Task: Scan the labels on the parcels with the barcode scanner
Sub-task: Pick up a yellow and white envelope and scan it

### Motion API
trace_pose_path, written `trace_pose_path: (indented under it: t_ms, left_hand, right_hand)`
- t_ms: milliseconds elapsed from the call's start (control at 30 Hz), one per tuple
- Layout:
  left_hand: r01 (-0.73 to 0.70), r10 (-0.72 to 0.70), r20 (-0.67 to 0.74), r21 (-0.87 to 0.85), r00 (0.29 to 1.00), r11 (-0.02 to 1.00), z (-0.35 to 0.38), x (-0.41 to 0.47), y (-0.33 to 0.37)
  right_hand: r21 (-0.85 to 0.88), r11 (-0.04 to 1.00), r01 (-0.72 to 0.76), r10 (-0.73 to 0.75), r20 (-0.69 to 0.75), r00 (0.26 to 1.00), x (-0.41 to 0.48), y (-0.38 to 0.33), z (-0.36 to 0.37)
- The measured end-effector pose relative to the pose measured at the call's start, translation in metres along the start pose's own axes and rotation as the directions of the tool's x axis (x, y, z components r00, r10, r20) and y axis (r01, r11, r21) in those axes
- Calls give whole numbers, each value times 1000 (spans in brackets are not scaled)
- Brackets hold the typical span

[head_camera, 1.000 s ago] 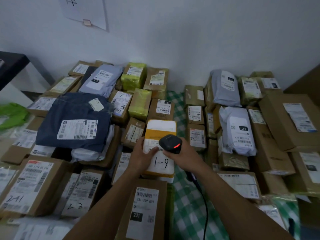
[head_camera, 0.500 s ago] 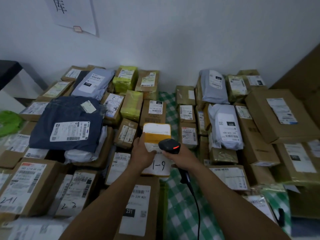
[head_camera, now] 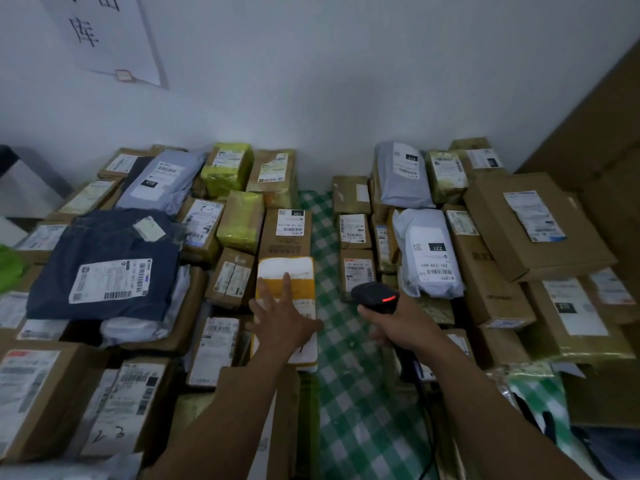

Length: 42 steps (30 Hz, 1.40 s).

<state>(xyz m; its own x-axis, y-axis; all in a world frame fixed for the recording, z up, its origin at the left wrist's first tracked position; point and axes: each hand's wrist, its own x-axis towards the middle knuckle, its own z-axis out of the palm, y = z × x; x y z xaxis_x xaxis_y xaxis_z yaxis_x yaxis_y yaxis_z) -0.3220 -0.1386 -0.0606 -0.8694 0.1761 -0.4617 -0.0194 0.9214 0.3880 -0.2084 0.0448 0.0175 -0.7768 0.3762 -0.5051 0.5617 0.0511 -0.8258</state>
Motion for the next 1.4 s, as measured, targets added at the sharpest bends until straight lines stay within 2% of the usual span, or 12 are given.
trace_pose_path:
  t_ms: [133, 200, 267, 333, 400, 567, 633, 700, 800, 1100, 1333, 1400]
  left_hand:
    - [8, -10, 61, 29, 998, 1000, -4, 4, 9]
    - [10, -13, 34, 81, 999, 997, 2, 4, 15]
    - [-119, 125, -74, 79, 989, 990, 9, 3, 26]
    - [-367, 347, -174, -100, 922, 925, 18, 6, 47]
    - [-455, 420, -178, -272, 890, 848, 31, 18, 74]
    - [-257, 273, -40, -485, 961, 836, 65, 68, 106]
    - [-86, 121, 35, -511, 992, 855, 82, 92, 109]
    - [65, -9, 111, -520, 994, 852, 100, 111, 110]
    - [153, -42, 188, -628, 981, 763, 109, 108, 115]
    - [247, -67, 246, -844, 967, 477, 115, 82, 112]
    - [175, -27, 193, -812, 981, 557, 126, 58, 96]
    - [144, 14, 180, -831, 984, 537, 125, 54, 99]
  right_hand:
    - [30, 999, 17, -16, -16, 1000, 4, -3, -13]
    - [62, 998, 25, -24, -15, 1000, 5, -5, -19]
    - [83, 996, 28, -26, -22, 999, 6, -6, -25]
    - [91, 996, 23, -20, -28, 999, 8, -7, -34]
    - [82, 997, 15, -12, -40, 999, 14, -8, -47]
    - [71, 997, -18, 20, -28, 999, 26, -10, -72]
    - [64, 998, 3, -1, -40, 999, 30, -12, -75]
    - [67, 998, 1, 1, -37, 999, 35, -12, -78]
    - [77, 997, 3, 0, -37, 999, 40, -12, -81]
    - [147, 989, -26, 37, -71, 997, 38, -7, -77]
    - [192, 980, -40, 57, -81, 995, 20, 3, -68]
    - [204, 978, -41, 58, -79, 995, 17, 5, -67]
